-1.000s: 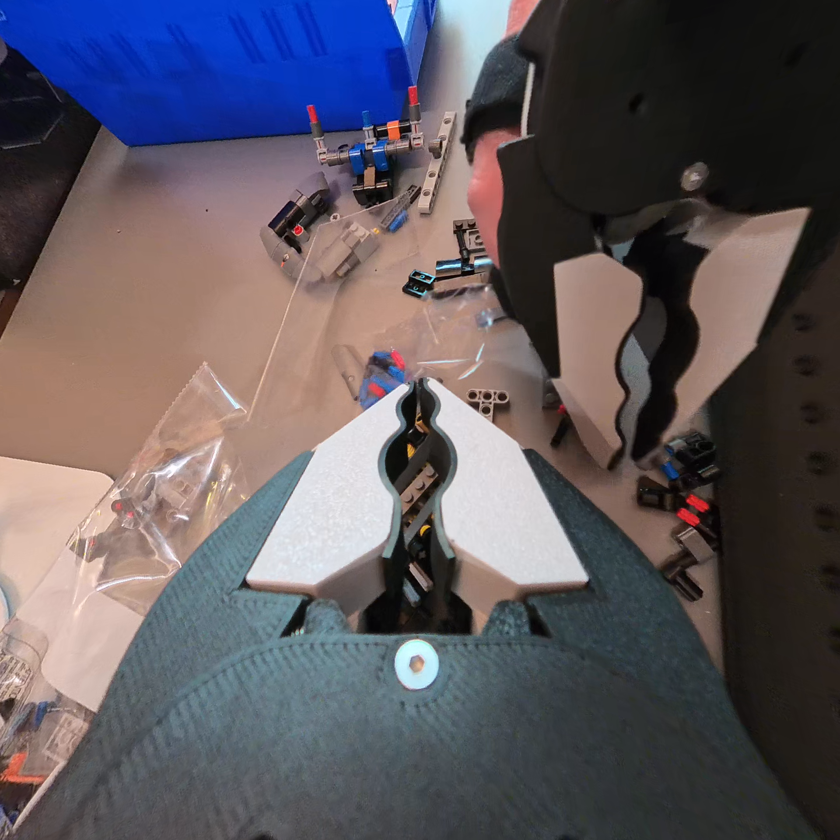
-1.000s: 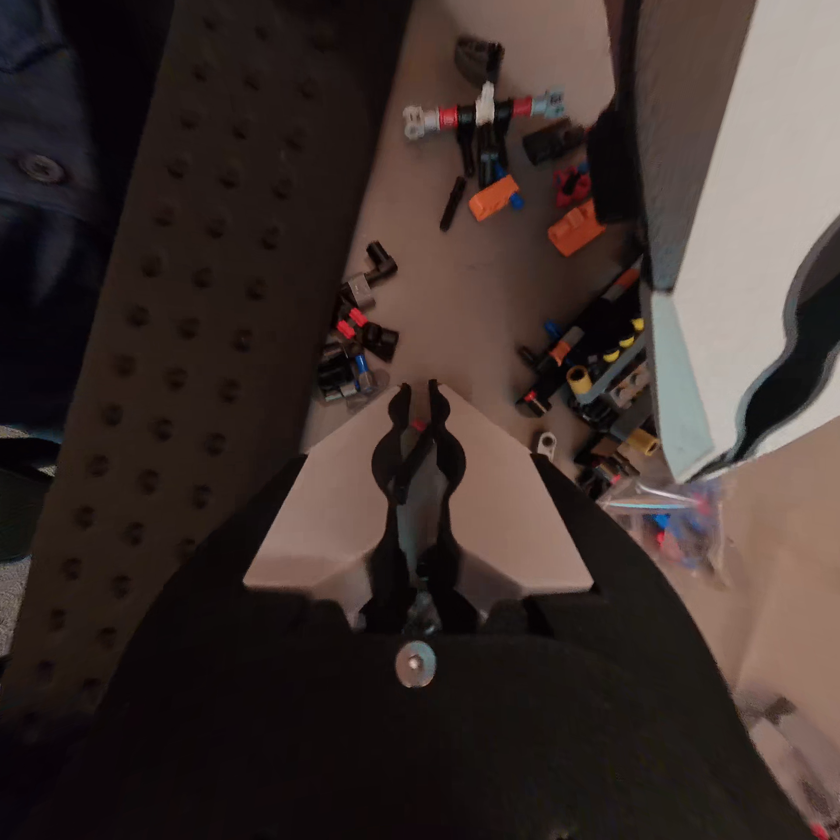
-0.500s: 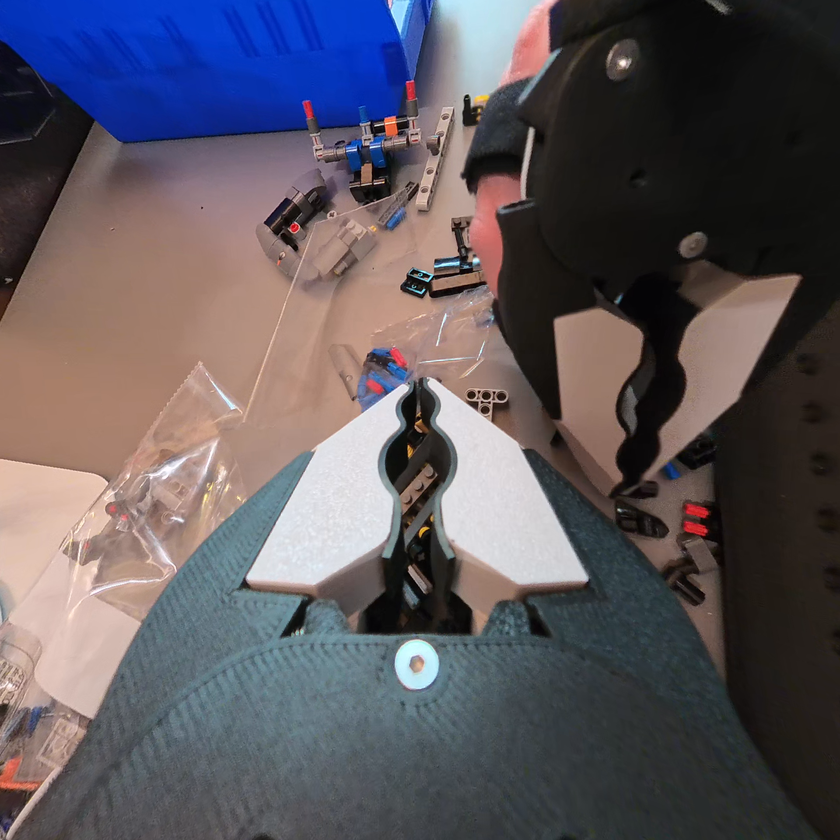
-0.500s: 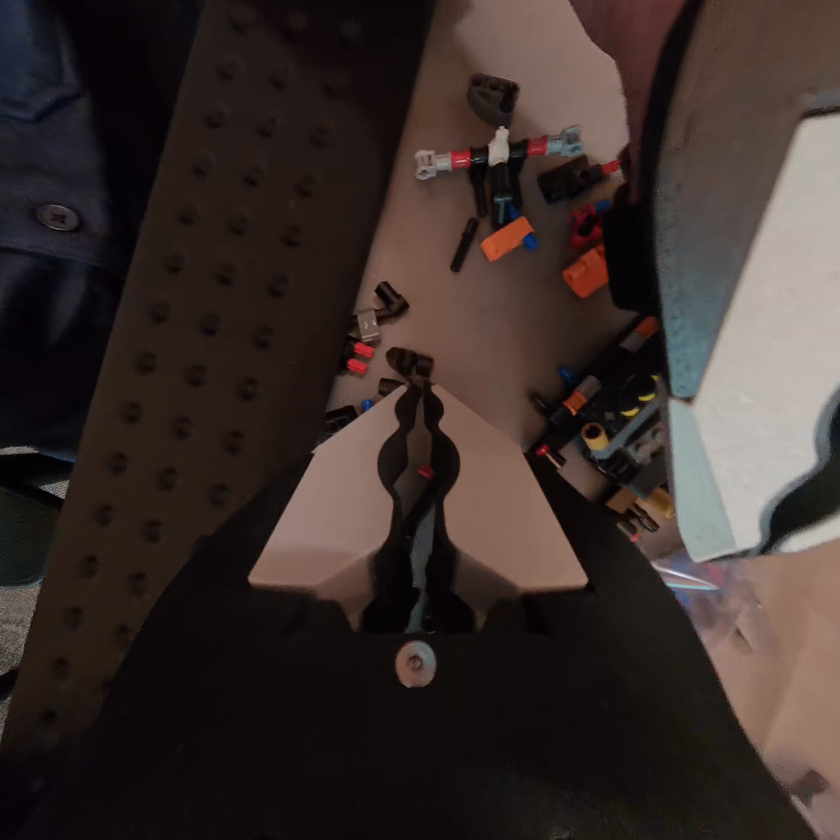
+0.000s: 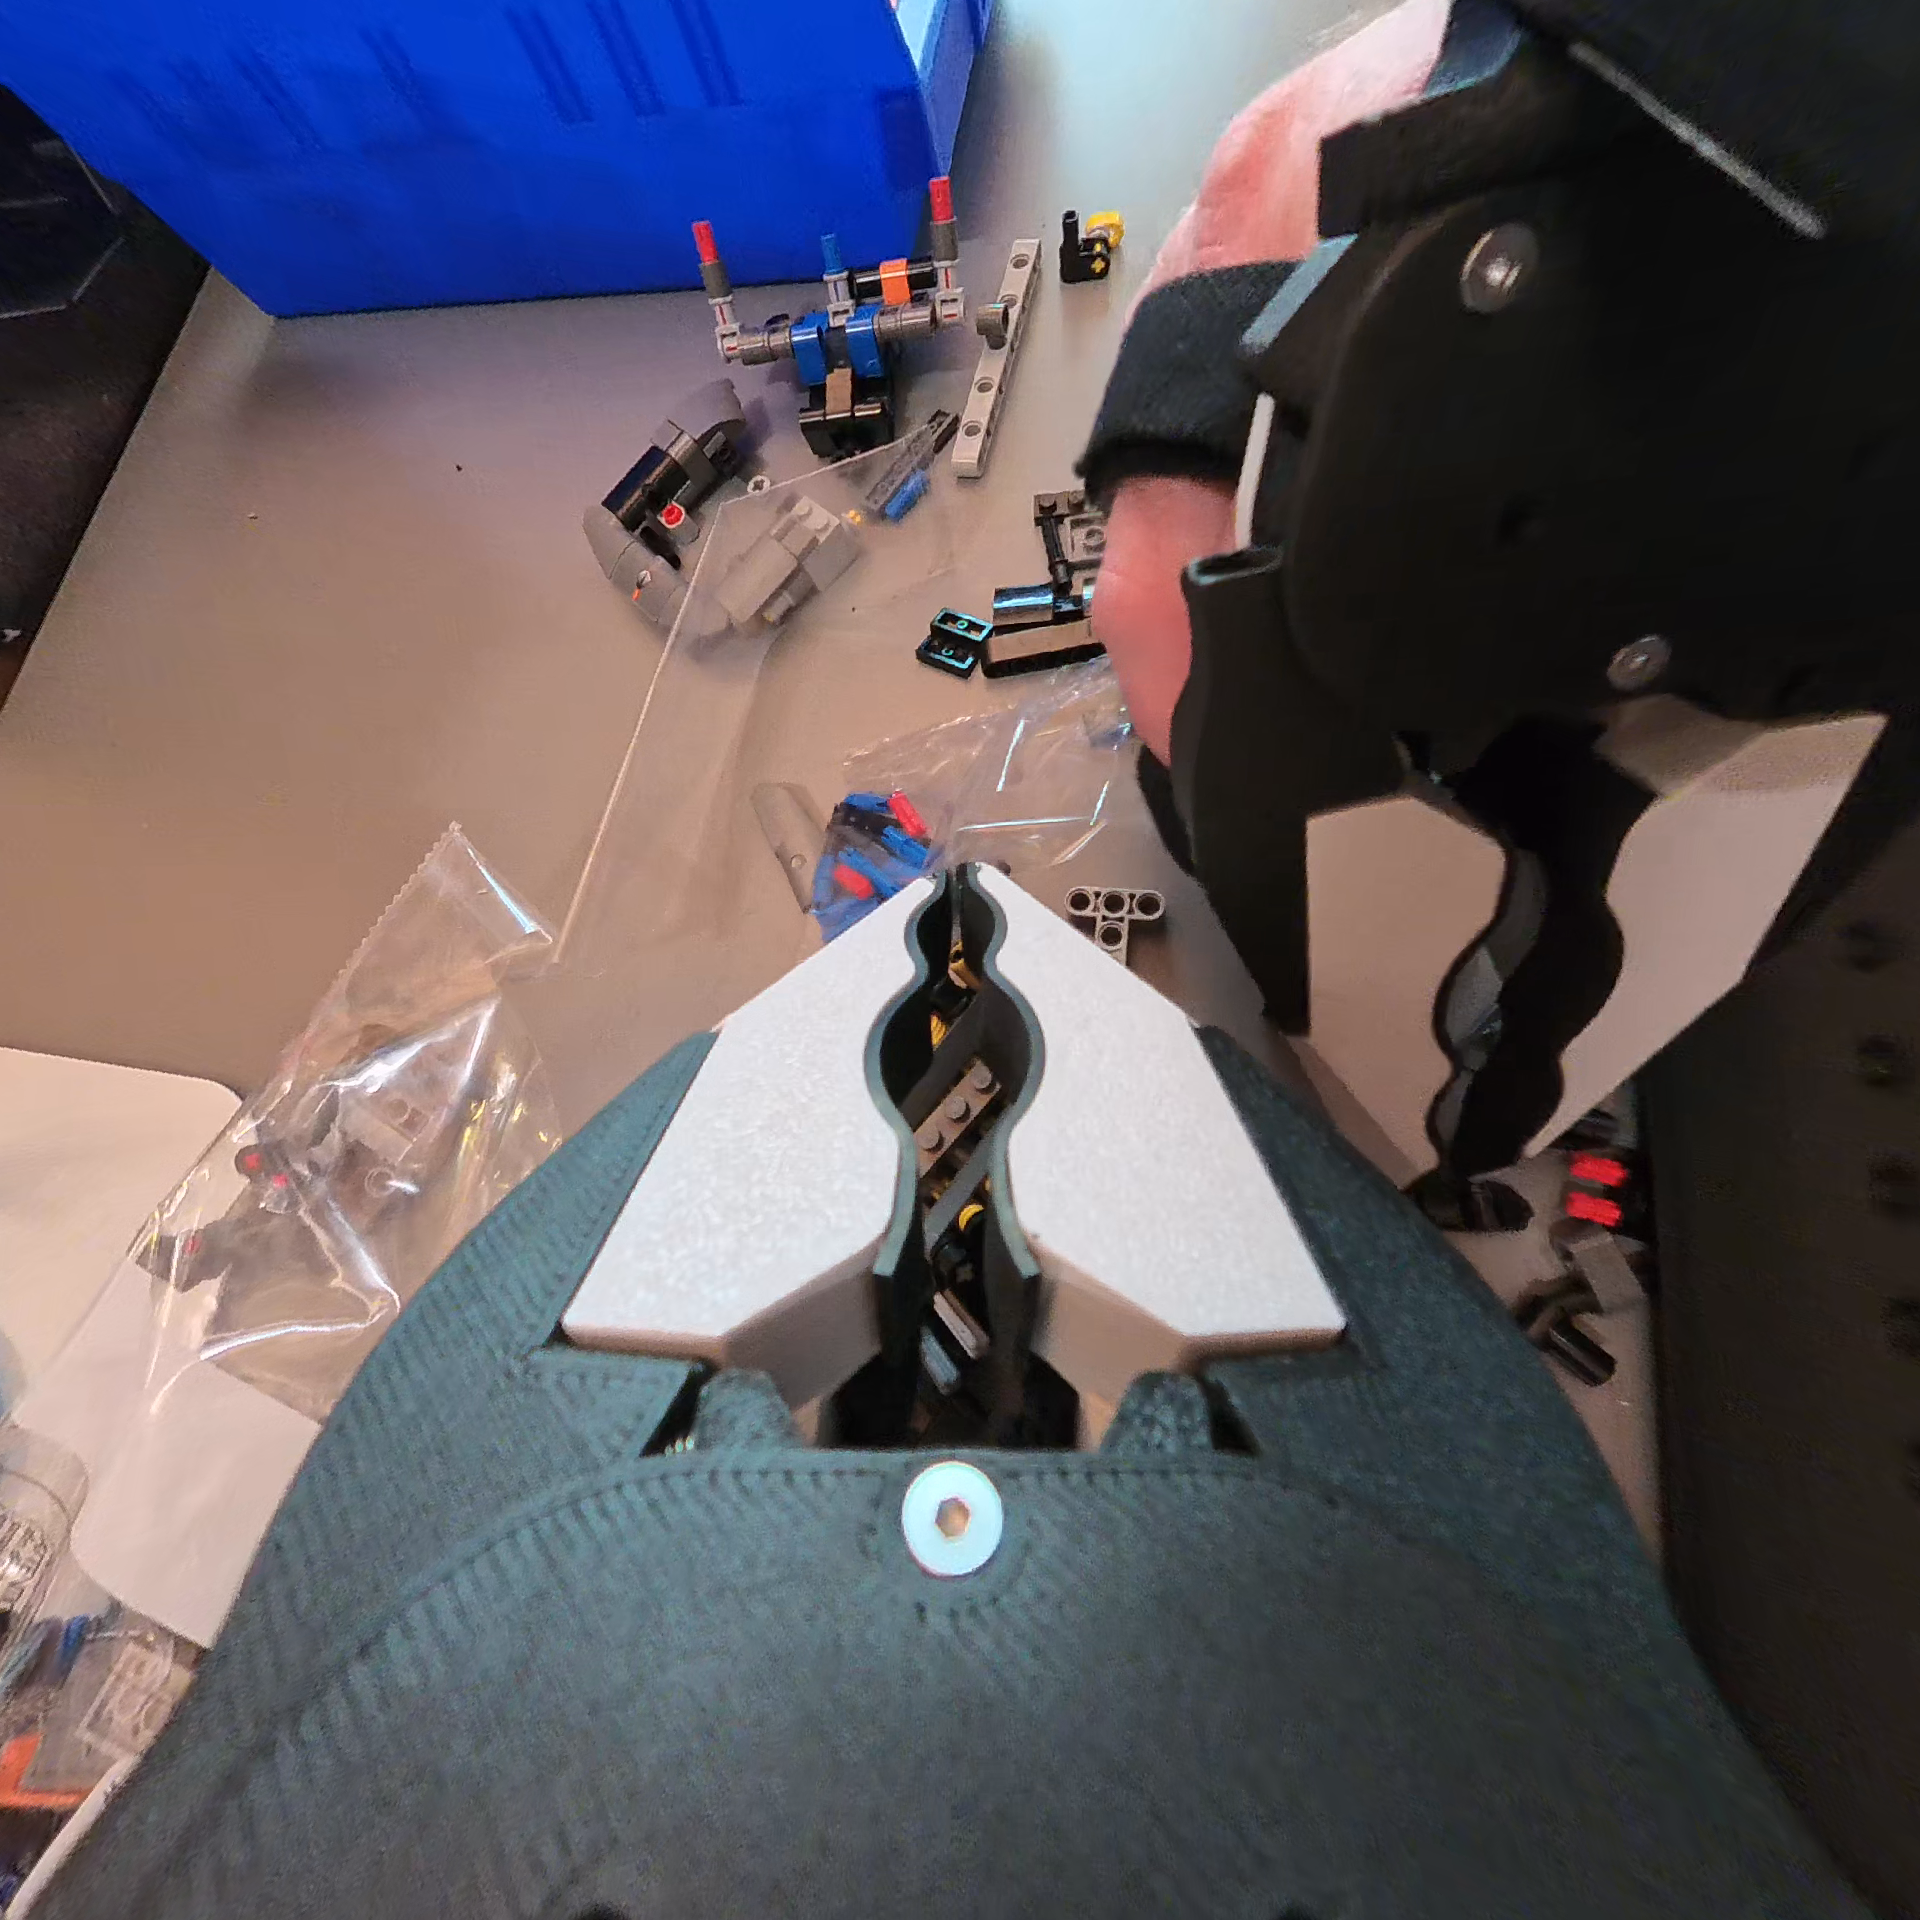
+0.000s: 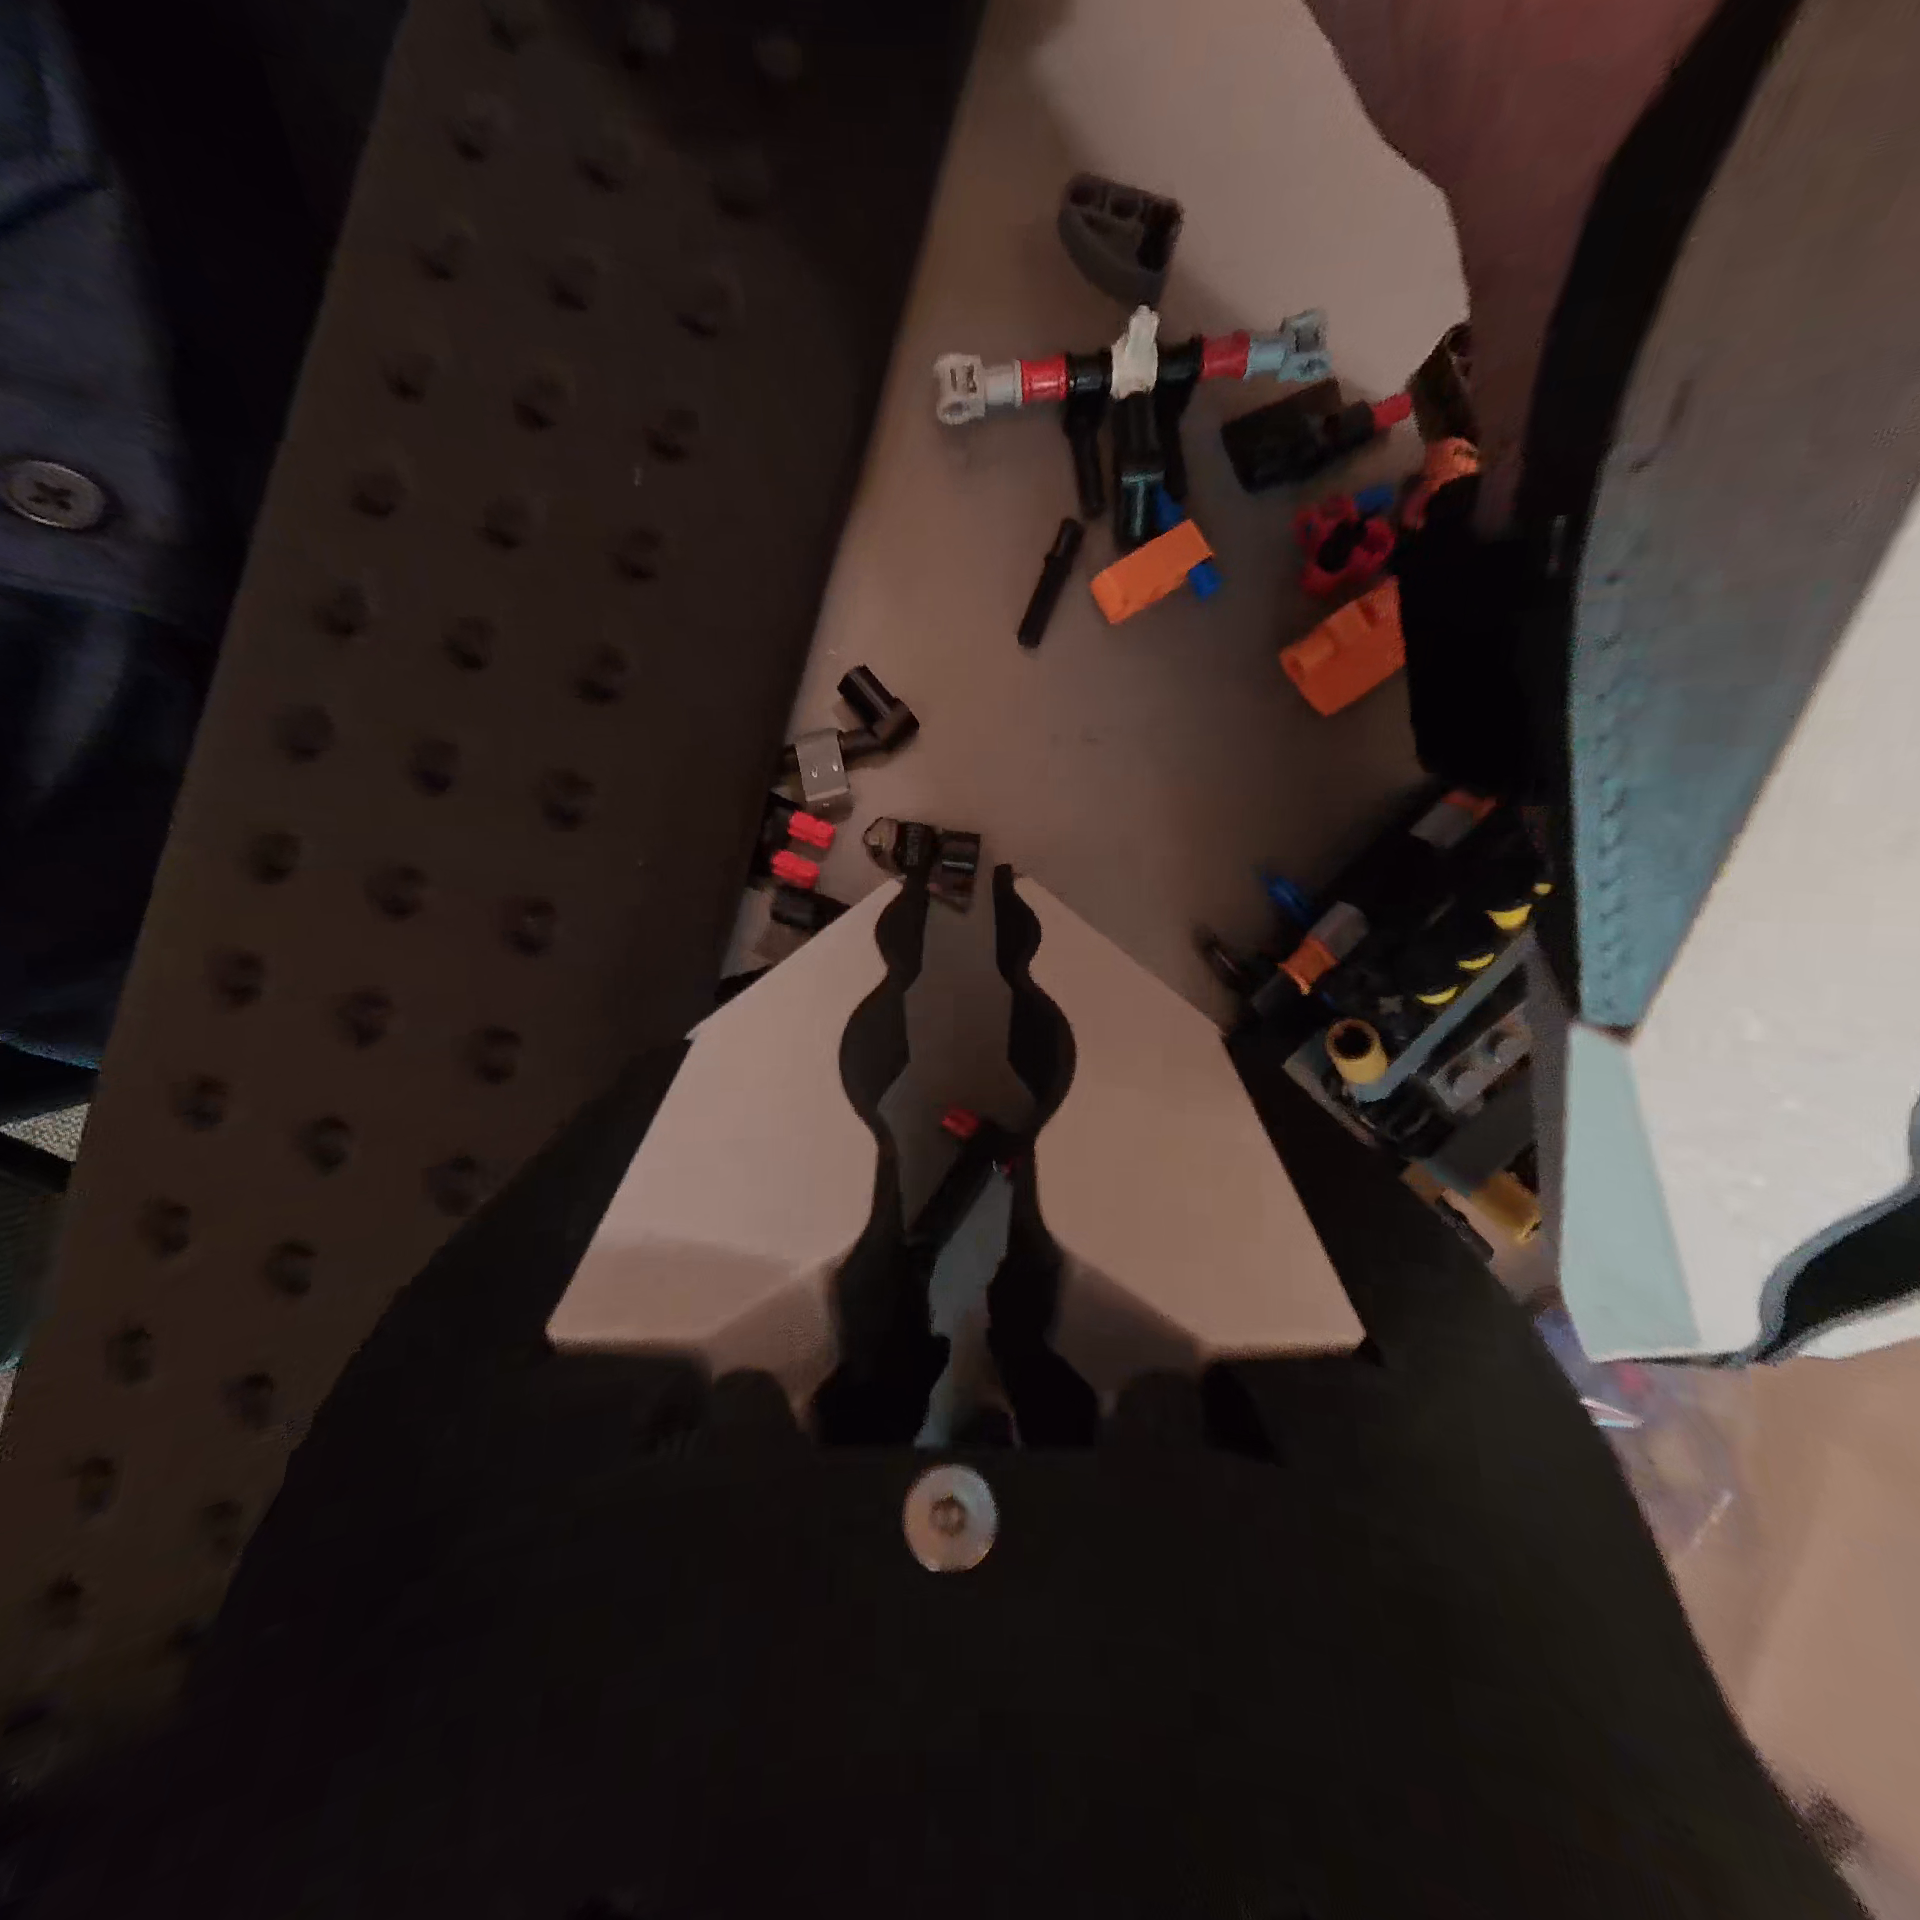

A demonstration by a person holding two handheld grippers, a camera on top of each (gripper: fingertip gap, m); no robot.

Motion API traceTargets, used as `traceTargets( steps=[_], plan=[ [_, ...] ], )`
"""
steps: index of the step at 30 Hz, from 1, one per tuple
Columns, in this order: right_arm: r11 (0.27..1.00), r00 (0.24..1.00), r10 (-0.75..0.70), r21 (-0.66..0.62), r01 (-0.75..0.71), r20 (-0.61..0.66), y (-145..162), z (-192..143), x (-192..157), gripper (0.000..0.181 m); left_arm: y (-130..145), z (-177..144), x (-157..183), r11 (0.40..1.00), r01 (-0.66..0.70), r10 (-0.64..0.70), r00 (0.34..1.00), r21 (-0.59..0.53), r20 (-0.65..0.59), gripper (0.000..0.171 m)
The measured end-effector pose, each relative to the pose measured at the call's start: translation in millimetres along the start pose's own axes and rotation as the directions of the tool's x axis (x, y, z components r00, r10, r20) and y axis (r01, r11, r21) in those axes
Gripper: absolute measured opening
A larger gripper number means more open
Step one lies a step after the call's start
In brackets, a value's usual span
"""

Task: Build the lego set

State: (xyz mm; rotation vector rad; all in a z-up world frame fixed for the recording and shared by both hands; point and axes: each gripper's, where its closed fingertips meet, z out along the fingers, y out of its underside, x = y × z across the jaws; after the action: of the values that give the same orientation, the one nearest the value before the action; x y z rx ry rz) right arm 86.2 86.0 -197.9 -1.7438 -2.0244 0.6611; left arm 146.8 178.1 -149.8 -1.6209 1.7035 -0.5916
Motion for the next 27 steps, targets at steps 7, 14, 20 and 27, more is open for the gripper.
traceTargets(
  steps=[7, 14, 20, 27],
  plan=[
    [1.0, 1.0, -0.001, 0.013, 0.001, -0.009, -3, -1, 2, 0.0, 1, 1, 0, 1.0, 0.002, -0.002, 1.0, -0.002, -0.001, 0.0],
    [1.0, 0.999, 0.008, 0.03, -0.009, 0.041, -12, 7, -7, 0.018, 1, 2, 0, 1.0, -0.001, 0.001, 1.0, -0.005, -0.002, 0.0],
    [1.0, 1.0, 0.004, 0.012, -0.004, -0.012, -7, 1, 1, 0.014, 1, 1, 0, 1.0, -0.003, 0.003, 1.0, -0.004, 0.001, 0.0],
    [0.989, 0.983, 0.077, 0.135, -0.055, -0.165, -4, -45, 31, 0.014, -1, -1, 0, 1.0, -0.006, 0.006, 1.0, 0.001, 0.004, 0.0]
  ],
)
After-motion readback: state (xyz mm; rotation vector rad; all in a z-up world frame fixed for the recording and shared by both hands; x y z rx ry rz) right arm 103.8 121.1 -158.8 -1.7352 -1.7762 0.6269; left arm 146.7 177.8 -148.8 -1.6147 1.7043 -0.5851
